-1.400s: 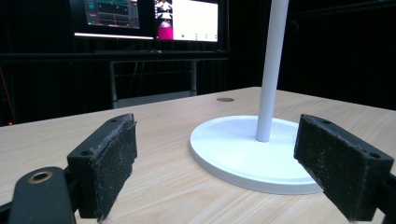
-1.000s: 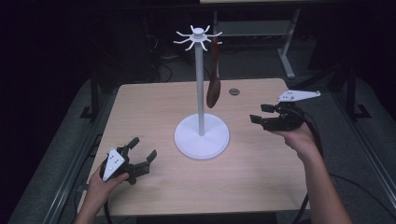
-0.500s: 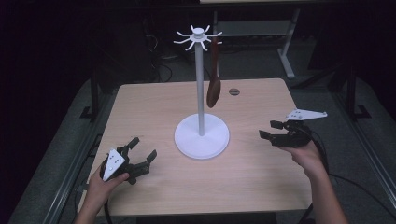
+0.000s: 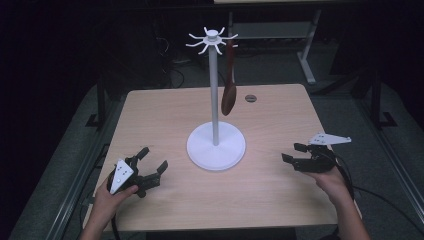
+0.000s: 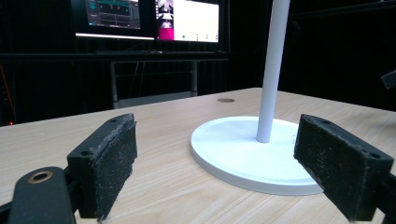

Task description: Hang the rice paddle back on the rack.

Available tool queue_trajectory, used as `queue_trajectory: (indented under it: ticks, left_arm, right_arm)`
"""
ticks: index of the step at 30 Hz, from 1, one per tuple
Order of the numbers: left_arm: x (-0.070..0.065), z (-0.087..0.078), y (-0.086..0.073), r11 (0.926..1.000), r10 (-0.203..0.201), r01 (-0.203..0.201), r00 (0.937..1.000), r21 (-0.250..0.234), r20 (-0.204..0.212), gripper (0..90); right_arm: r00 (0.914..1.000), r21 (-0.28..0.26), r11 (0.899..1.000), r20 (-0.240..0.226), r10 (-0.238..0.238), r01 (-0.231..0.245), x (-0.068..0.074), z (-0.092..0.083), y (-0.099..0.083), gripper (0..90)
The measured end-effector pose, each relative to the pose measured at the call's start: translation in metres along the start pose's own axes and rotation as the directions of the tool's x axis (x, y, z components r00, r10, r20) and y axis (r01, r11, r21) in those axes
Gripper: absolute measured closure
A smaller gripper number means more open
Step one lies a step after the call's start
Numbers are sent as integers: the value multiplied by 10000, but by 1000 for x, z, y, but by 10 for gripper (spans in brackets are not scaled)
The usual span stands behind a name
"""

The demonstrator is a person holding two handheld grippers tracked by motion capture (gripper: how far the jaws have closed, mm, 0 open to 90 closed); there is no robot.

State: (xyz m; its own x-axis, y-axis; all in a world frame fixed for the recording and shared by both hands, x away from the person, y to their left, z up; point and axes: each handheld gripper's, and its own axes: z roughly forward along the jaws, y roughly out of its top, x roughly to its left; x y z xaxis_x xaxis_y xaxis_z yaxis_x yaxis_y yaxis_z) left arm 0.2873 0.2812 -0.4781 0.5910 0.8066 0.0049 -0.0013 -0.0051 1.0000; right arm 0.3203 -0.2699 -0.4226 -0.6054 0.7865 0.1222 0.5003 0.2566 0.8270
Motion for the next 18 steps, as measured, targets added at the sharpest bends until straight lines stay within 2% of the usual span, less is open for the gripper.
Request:
queue_trajectory:
  ticks: [8, 12, 16, 18]
  left_arm:
    - [0, 0, 0, 10000, 8, -8, 10000, -2, -1, 127]
    - [0, 0, 0, 10000, 10, -10, 10000, -3, 4, 127]
    - [0, 0, 0, 10000, 19, -19, 10000, 0, 10, 127]
    - [0, 0, 0, 10000, 18, -18, 10000, -10, 24, 127]
  right_arm:
    - [9999, 149, 9998, 33, 124, -124, -2, -4, -21, 310]
    - [9994, 120, 9994, -38, 331, -330, -3, -5, -33, 311]
    - [9991, 195, 9989, 111, 414, -416, -4, -4, -39, 310]
    - [9992, 58, 9994, 214, 340, -341, -4, -3, -40, 310]
